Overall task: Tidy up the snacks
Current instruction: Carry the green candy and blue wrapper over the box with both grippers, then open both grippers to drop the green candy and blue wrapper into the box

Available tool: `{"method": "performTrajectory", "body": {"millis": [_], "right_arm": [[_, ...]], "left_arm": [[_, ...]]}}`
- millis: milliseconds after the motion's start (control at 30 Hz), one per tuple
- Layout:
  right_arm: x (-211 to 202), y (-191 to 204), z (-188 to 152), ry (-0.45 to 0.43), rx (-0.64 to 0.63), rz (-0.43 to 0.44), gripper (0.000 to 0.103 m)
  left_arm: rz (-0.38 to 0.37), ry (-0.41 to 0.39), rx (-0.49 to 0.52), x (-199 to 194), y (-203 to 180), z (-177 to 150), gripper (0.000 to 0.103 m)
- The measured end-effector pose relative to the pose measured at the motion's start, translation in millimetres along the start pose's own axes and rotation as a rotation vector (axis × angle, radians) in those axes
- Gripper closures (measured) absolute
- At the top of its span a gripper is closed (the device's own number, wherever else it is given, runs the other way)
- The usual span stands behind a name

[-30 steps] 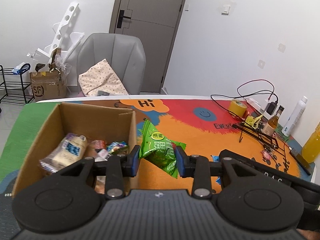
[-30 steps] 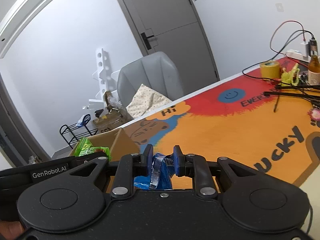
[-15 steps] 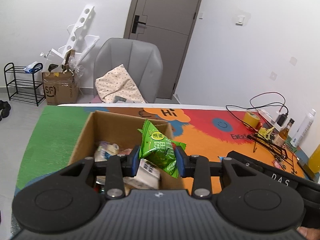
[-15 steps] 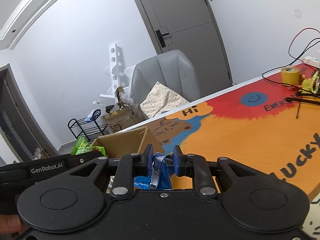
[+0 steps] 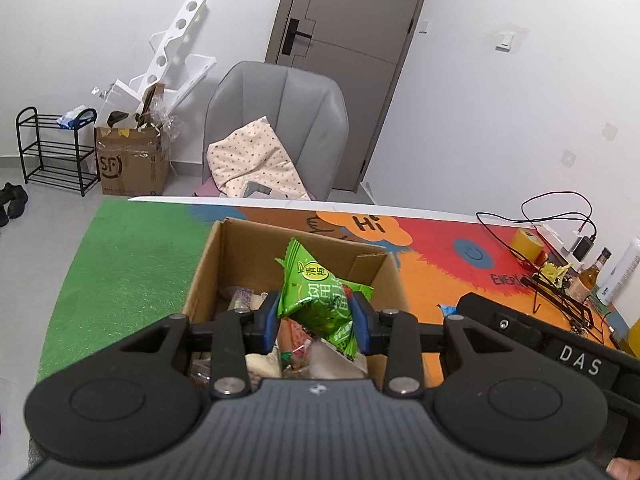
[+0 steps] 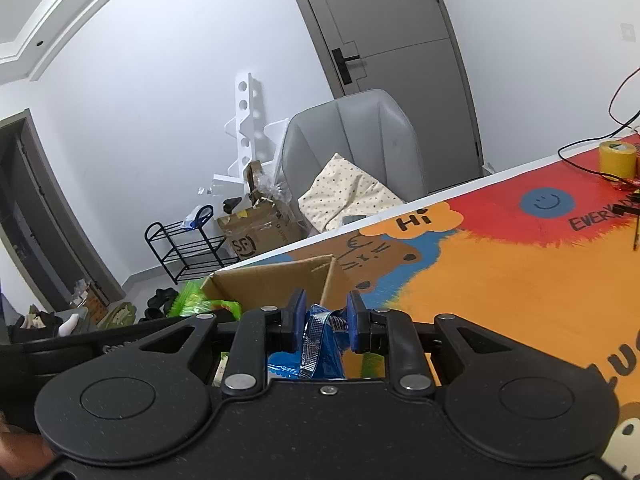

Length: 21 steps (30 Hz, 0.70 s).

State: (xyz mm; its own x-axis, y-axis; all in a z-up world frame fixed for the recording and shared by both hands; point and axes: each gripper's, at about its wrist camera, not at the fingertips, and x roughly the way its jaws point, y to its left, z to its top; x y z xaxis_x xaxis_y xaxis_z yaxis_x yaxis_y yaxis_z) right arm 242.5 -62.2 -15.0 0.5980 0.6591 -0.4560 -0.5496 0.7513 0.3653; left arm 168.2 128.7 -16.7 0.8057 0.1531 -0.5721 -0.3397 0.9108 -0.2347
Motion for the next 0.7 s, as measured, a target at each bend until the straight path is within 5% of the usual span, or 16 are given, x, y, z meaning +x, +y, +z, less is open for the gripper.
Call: {"method": "performTrajectory", "body": {"millis": [267, 600, 700], "right_arm": [[11.5, 15.5, 0.1, 0.013, -0.020, 0.024, 0.083], [11.5, 31.1, -3.0, 0.042, -0.035, 0.053, 0.082], [8.0, 32.2, -4.2, 0.047, -0.035, 0.053, 0.074]], "left_arm": [[-0.002, 0.013, -0.028, 4.9, 17.4, 3.2, 0.060], [0.024, -0.004, -0.030, -11.2, 32.8, 6.9, 0.031], [0.019, 0.002, -0.022, -13.9, 33.2, 6.6, 0.026]]}}
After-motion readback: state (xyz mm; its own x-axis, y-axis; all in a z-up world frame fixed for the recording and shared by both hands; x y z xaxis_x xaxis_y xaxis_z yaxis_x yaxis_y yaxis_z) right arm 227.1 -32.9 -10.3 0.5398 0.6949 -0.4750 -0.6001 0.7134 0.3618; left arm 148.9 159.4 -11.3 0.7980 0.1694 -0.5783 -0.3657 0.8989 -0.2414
